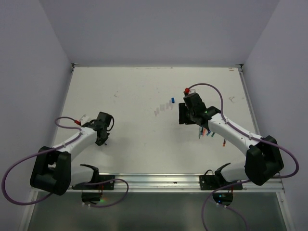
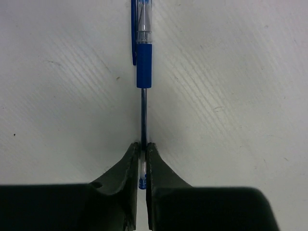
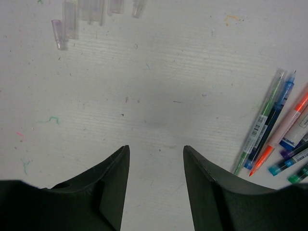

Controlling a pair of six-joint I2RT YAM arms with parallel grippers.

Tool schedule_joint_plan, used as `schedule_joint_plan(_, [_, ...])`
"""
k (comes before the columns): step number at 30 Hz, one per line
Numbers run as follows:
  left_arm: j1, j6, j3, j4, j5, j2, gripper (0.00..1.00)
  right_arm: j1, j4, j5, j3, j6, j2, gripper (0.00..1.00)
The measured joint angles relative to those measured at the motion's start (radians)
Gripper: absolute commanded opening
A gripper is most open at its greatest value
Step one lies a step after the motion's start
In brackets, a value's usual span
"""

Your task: Open the pen caps

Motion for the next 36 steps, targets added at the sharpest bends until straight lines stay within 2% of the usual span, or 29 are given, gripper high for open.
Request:
schedule_joint_plan(2, [0.0,0.016,-0.006,0.026,0.003,-0.006,0.0,0.001,0.0,0.0,0.0,0.001,0.0,0.52])
schedule_joint_plan(6, [0.001,0.062,-0.044,0.092,0.043,-0.062,0.0,0.001,0.0,-0.004,0.0,0.005,0.0,0.52])
schedule_joint_plan(10, [0.001,0.156,-0.095,0.159,0.141,-0.199,0.0,0.0,0.004,-0.027,0.0,0.01,0.0,0.52])
schedule_joint_plan(14, [0.0,0.284,-0.159,0.363,0.332,-0.388,0.0,0.0,0.049,-0.109,-0.014,0.026,-0.003,0.52])
schedule_joint_plan(17, [-0.002,0.336,-0.206,0.552,0.495,-0.452,0.0,0.0,0.113,-0.228,-0.031,0.056,-0.004,0.52])
schedule_joint_plan(22, [-0.069,0.374,-0.24,0.84,0.696,-0.365,0.0,0.001,0.296,-0.416,-0.074,0.149,-0.004,0.52])
schedule_joint_plan(28, [-0.277,0.378,-0.244,1.102,0.772,-0.214,0.0,0.007,0.483,-0.534,-0.107,0.256,-0.005,0.51])
schedule_joint_plan(36, [-0.398,0.37,-0.188,1.23,0.771,-0.066,0.0,0.016,0.598,-0.557,-0.13,0.319,-0.025,0.47])
